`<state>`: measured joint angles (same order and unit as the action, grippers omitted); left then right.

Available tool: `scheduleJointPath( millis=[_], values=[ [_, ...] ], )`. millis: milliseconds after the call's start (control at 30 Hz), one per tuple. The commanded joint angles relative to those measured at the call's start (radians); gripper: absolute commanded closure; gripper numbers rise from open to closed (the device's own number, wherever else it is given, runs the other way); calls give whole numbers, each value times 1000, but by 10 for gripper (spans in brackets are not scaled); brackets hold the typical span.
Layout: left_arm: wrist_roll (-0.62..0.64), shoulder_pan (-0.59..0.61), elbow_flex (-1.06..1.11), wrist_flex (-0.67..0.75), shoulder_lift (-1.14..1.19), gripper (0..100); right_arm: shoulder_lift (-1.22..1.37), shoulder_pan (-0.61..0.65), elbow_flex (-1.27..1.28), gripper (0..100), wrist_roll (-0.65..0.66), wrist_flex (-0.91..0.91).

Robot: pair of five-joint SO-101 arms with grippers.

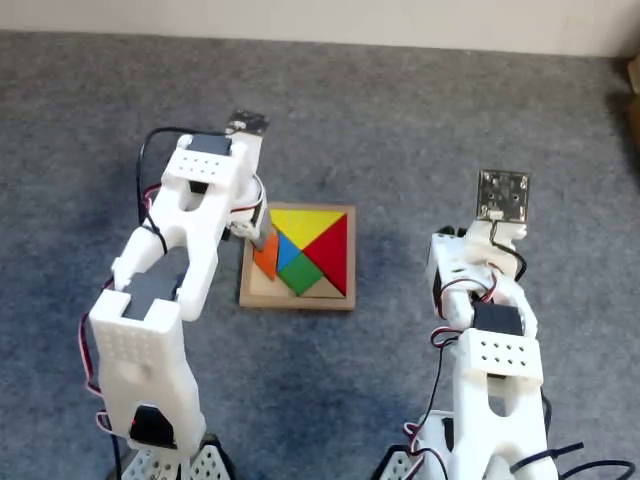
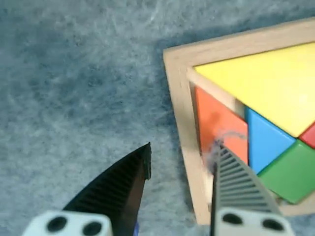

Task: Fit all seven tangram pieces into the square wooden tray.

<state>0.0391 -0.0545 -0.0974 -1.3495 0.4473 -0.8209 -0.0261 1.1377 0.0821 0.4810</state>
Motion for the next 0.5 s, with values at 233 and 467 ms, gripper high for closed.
scheduleJointPath(
  millis=[233, 467],
  values=[
    [-3, 10, -119, -54, -4, 796, -30, 13, -2, 943, -3, -25],
    [-3, 10, -94, 6, 90, 793, -30, 13, -2, 943, -3, -25]
  ],
)
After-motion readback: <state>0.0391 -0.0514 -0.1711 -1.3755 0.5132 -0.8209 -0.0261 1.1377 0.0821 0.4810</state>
